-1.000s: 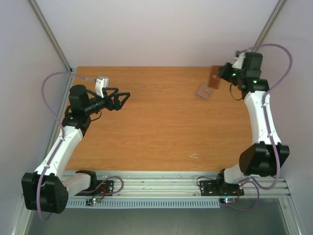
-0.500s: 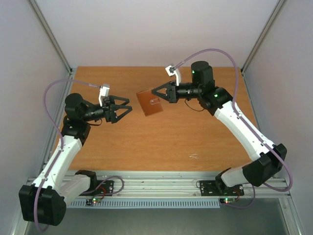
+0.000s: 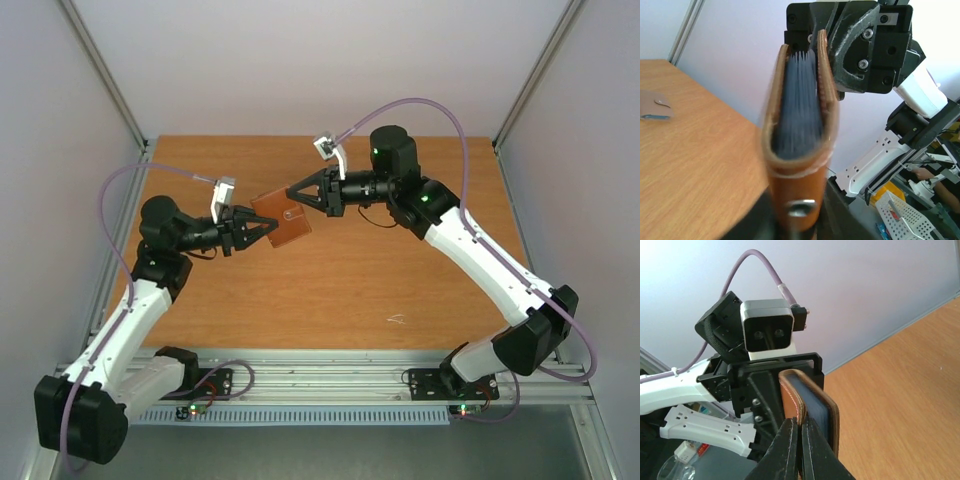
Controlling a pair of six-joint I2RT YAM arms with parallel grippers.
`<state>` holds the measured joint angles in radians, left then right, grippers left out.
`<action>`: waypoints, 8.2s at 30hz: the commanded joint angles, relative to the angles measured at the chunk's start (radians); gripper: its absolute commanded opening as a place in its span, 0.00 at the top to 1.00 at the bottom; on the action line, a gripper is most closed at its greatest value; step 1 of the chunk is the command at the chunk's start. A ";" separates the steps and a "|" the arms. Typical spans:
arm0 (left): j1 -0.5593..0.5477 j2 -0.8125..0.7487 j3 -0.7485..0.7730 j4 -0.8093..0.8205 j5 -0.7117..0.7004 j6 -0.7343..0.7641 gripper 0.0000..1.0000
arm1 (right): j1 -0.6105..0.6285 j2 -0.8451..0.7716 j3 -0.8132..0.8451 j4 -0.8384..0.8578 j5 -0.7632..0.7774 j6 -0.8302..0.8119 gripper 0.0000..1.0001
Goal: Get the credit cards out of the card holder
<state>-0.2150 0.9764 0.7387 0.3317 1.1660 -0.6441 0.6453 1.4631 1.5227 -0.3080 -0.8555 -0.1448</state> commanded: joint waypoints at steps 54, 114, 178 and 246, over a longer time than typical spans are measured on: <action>-0.006 -0.113 0.067 -0.453 -0.417 0.199 1.00 | 0.133 0.176 0.301 -0.520 1.128 -0.352 0.99; -0.007 -0.145 0.136 -0.513 0.051 0.601 0.92 | 0.161 0.100 0.360 -0.682 0.111 -0.492 0.99; 0.010 -0.164 0.149 -0.648 -0.703 0.442 0.02 | 0.287 0.284 0.731 -0.848 0.809 -0.121 0.99; 0.022 -0.177 0.160 -0.460 -0.291 0.247 1.00 | 0.090 0.105 0.314 -0.525 0.202 -0.232 0.50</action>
<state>-0.1959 0.8177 0.8669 -0.1970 0.8410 -0.3737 0.7345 1.5650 1.8351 -0.9176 -0.5911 -0.3965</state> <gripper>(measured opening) 0.028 0.539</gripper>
